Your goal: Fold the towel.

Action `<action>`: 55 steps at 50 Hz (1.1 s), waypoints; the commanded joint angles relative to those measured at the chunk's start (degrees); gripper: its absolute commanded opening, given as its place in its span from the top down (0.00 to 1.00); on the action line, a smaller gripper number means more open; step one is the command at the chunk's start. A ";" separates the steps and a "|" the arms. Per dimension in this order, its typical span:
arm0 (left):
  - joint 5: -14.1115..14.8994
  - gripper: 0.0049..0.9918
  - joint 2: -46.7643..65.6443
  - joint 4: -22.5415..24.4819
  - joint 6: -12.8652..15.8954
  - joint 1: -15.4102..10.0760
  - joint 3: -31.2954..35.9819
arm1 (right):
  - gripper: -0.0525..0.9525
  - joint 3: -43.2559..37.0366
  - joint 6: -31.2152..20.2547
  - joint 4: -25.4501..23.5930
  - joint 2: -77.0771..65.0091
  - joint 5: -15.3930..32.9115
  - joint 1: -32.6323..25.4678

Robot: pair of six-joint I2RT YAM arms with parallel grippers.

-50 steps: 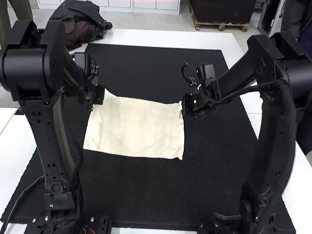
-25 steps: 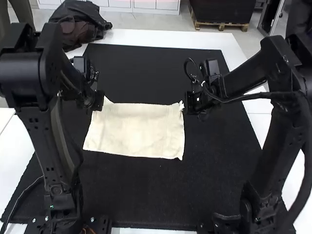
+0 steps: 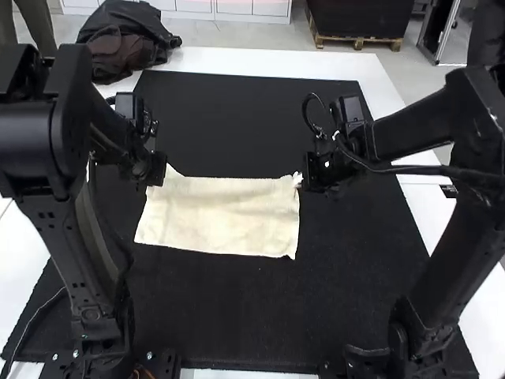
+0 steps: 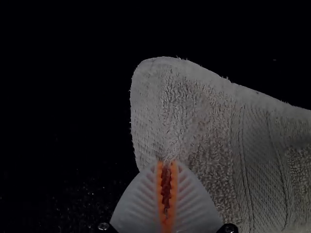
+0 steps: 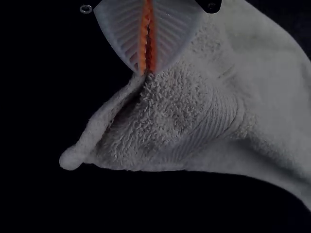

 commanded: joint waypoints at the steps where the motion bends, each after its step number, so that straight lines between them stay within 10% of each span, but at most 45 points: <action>1: -0.03 0.98 -2.77 -0.10 0.18 0.21 -0.30 | 0.97 -1.20 0.72 -0.41 -3.62 -0.85 -0.44; 55: -0.21 0.98 -18.59 -9.24 0.88 0.30 -10.76 | 0.97 -12.89 -0.34 -4.02 -10.66 -2.08 -0.09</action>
